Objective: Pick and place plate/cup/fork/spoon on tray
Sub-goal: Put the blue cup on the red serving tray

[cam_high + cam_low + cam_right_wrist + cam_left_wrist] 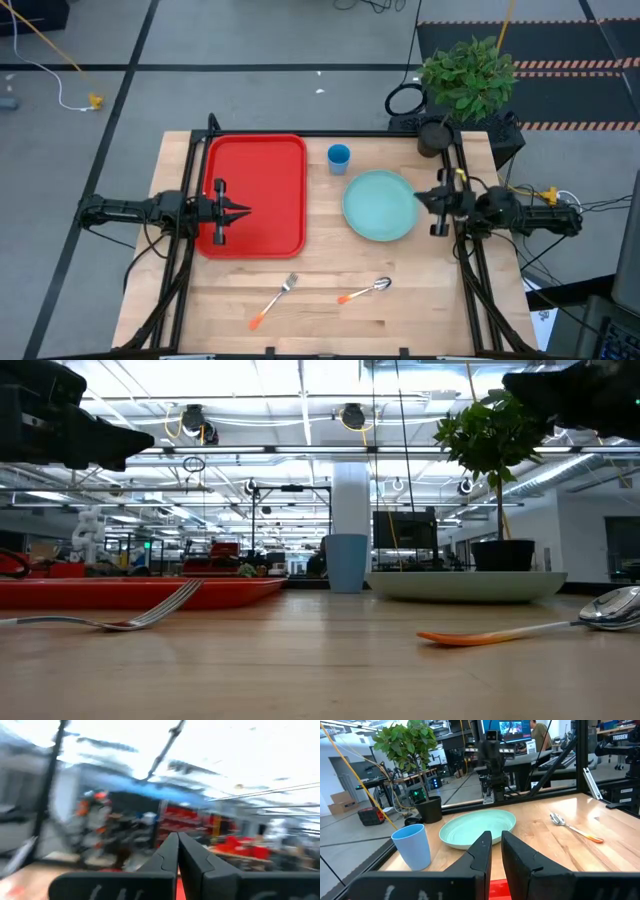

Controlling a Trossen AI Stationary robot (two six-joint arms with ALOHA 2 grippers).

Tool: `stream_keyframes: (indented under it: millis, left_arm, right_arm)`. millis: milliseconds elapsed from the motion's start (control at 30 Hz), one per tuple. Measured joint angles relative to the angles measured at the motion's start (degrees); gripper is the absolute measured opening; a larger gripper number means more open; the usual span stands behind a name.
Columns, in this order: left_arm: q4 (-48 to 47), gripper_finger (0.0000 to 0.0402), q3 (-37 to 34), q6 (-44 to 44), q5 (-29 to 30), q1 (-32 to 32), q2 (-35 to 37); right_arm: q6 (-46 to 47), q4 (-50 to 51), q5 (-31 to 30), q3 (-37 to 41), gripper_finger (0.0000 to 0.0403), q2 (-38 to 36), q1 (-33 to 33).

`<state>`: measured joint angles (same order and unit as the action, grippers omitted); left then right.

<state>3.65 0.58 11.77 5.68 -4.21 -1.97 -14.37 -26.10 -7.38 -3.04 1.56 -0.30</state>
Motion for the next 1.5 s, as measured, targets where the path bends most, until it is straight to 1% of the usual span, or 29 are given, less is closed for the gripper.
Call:
stream_keyframes:
  millis: [67, 133, 167, 267, 367, 467, 567, 700, 900, 1000, 1100, 1200, 1300, 1400, 1500]
  left_arm:
    - [0.0, 0.0047, 0.0, 0.0, 0.0, 0.0, 0.0]
    - [0.0, 0.0047, 0.0, 0.0, 0.0, 0.0, 0.0]
    - [0.0, 0.0047, 0.0, 0.0, 0.1, 0.0, 0.0]
    - [0.0, 0.0047, 0.0, 0.0, 0.1, 0.0, 0.0]
    - [0.1, 0.0047, 0.0, 0.0, 0.5, 0.0, 0.0]
    - [0.1, 0.0047, 0.0, 0.0, 0.6, 0.0, 0.0]
    - [0.1, 0.0047, 0.0, 1.0, 0.6, 0.0, 0.0]
    - [0.1, 0.0047, 0.0, 1.6, 0.7, 0.0, 0.0]
    - [0.0, 0.0047, 0.0, 1.4, 0.8, 0.0, 0.0]
    - [0.0, 0.0047, 0.0, 1.3, 0.8, 0.0, 0.0]
    - [0.0, 0.0047, 0.0, 1.2, 0.8, 0.0, 0.0]
    - [0.0, 0.0047, 0.0, 1.0, 0.7, 0.0, 0.0]
    - [0.0, 0.0047, 0.0, 1.0, 0.7, 0.0, 0.0]
    - [1.2, 0.0047, 0.0, 0.8, 0.8, 0.0, 0.0]
    - [3.4, 0.0047, 0.0, -1.4, 0.9, 0.0, 0.0]
  right_arm:
    - [-0.2, -0.3, -4.9, -1.7, 0.0, 1.2, 0.0]
    - [-2.3, -1.0, -8.3, -4.6, 0.0, 2.8, 0.0]
    - [-3.8, -1.1, -9.4, -6.2, 0.0, 3.6, 0.0]
    - [-7.3, -0.6, -9.5, -11.8, 0.0, 7.7, 0.0]
    - [-8.0, 0.1, -11.8, -18.6, 0.0, 13.3, -0.1]
    - [-10.3, 3.6, -14.8, -26.7, 0.0, 19.6, -0.2]
    - [-12.1, 9.4, -20.8, -35.0, 0.0, 26.8, -0.6]
    - [-14.4, 17.1, -21.4, -46.1, 0.0, 35.7, -2.6]
    - [-11.9, 30.0, -21.0, -62.7, 0.0, 48.4, -7.5]
    - [-11.0, 37.0, -19.1, -70.4, 0.0, 54.3, -10.5]
    - [-8.7, 42.7, -14.9, -78.1, 0.0, 59.3, -14.3]
    - [-6.5, 48.3, -9.6, -83.9, 0.0, 64.0, -18.1]
    - [-4.3, 54.0, -4.2, -88.4, 0.0, 68.9, -21.7]
    - [-3.8, 59.0, 2.4, -92.2, 0.0, 73.4, -25.0]
    - [-3.7, 62.0, 6.0, -93.7, 0.0, 77.7, -27.6]
